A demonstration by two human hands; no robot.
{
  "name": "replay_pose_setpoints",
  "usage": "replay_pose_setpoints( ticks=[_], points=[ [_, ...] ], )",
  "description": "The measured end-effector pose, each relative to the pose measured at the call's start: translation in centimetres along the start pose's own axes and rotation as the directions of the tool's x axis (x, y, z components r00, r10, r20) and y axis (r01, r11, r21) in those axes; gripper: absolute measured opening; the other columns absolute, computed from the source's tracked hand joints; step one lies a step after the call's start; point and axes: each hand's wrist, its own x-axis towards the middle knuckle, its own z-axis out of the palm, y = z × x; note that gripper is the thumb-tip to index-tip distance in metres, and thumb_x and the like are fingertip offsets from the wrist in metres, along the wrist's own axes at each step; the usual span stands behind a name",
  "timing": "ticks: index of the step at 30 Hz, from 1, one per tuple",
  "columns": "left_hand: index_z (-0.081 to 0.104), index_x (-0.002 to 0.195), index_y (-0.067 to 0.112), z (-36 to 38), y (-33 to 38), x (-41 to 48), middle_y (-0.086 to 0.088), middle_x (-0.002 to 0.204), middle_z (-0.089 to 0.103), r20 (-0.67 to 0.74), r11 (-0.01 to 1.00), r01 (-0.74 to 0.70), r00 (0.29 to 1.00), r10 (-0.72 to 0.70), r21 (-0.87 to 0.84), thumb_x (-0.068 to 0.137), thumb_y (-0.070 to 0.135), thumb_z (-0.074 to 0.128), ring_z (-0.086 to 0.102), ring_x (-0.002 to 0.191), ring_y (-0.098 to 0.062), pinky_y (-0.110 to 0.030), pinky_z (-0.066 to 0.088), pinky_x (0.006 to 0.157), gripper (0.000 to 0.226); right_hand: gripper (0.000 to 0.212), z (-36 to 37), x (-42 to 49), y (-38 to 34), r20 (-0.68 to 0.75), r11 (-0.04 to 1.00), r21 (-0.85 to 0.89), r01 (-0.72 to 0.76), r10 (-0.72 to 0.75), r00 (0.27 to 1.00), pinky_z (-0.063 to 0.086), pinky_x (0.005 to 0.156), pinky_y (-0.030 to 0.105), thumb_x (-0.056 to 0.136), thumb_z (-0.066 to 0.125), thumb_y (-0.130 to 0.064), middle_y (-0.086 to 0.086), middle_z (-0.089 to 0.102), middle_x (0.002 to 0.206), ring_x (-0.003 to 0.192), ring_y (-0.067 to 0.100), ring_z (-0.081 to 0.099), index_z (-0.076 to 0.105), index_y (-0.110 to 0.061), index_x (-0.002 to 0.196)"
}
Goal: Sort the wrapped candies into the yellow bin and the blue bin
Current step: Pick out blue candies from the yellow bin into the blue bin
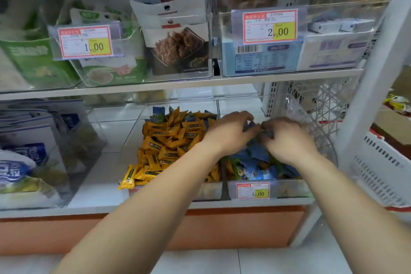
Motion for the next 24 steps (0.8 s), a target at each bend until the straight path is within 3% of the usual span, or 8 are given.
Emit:
replay_pose_setpoints(
  ticks=[3,6,8,11,15,18,21,24],
  points=[
    [0.061,0.118,0.029,-3.2,-4.5,-2.2,0.004,0.117,0.066,-0.197,0.998,0.053,0.979,-0.057,-0.025,0.088,0.057,0.047,0.060,0.105,-0.016,-0.032,0.049,0.086,0.043,0.030,0.1,0.6,-4.1,-0.147,0.980,0.137,0.147,-0.127,0.981,0.049,0.093,0.041,0.095,0.054,-0.034,0.006,0.061,0.127,0.117,0.030,0.054,0.065,-0.024,0.121],
    [0.062,0.118,0.027,-6.5,-10.3,-3.7,-0.001,0.119,0.064,-0.299,0.953,0.271,0.928,-0.221,0.138,0.092,0.048,0.052,0.060,0.108,-0.025,-0.039,0.051,0.089,0.034,0.034,1.2,1.2,-8.3,-0.090,0.950,0.157,0.268,-0.257,0.962,0.047,0.096,0.040,0.095,0.052,-0.040,-0.001,0.059,0.132,0.122,0.024,0.051,0.063,-0.030,0.126],
    [0.054,0.134,0.032,-7.0,-12.6,-4.7,-0.005,0.138,0.056,-0.161,0.909,0.342,0.937,-0.311,0.239,0.094,0.053,0.051,0.052,0.124,-0.029,-0.044,0.046,0.101,0.045,0.042,2.3,1.8,-10.3,-0.016,0.933,0.144,0.329,-0.330,0.944,0.046,0.098,0.039,0.095,0.051,-0.041,-0.002,0.054,0.137,0.126,0.023,0.048,0.056,-0.029,0.135],
    [0.032,0.150,0.043,-5.4,-14.0,-7.1,0.001,0.162,0.027,0.084,0.917,0.286,0.944,-0.320,0.278,0.098,0.058,0.041,0.031,0.144,-0.028,-0.044,0.034,0.113,0.055,0.054,4.4,2.8,-12.0,0.097,0.914,0.070,0.399,-0.404,0.909,0.045,0.102,0.040,0.097,0.048,-0.041,-0.001,0.041,0.150,0.134,0.025,0.042,0.038,-0.027,0.149],
    [0.027,0.151,0.041,-4.5,-14.0,-11.2,0.001,0.152,0.042,-0.038,0.889,0.180,0.983,-0.181,0.421,0.094,0.049,0.047,0.054,0.124,-0.030,-0.039,0.048,0.092,0.061,0.069,6.9,3.6,-13.3,0.142,0.867,-0.063,0.495,-0.483,0.864,0.046,0.102,0.047,0.098,0.048,-0.041,0.002,0.029,0.159,0.139,0.031,0.038,0.014,-0.029,0.157],
    [0.021,0.154,0.042,-5.4,-13.5,-13.0,0.004,0.151,0.044,-0.031,0.902,0.166,0.985,-0.167,0.398,0.095,0.054,0.047,0.051,0.127,-0.026,-0.038,0.049,0.094,0.066,0.070,8.1,3.7,-13.8,0.255,0.810,-0.153,0.566,-0.521,0.814,0.040,0.106,0.051,0.098,0.041,-0.053,-0.001,0.022,0.163,0.143,0.032,0.033,0.004,-0.039,0.156],
    [0.027,0.153,0.040,-7.1,-13.5,-13.3,0.004,0.151,0.044,0.021,0.885,0.148,0.984,-0.175,0.441,0.095,0.058,0.046,0.045,0.132,-0.023,-0.039,0.039,0.107,0.064,0.067,8.5,3.9,-13.7,0.382,0.779,-0.206,0.592,-0.493,0.782,0.041,0.101,0.047,0.095,0.034,-0.063,-0.003,0.030,0.159,0.143,0.029,0.032,0.004,-0.047,0.153],
    [0.057,0.133,0.036,-9.5,-13.9,-11.7,0.005,0.133,0.057,0.062,0.934,0.248,0.960,-0.272,0.258,0.092,0.063,0.048,0.053,0.120,-0.019,-0.036,0.045,0.096,0.050,0.065,8.3,3.6,-13.6,0.381,0.775,-0.220,0.592,-0.491,0.784,0.046,0.096,0.046,0.094,0.039,-0.064,-0.003,0.038,0.155,0.137,0.029,0.039,0.021,-0.042,0.152]
  ],
)
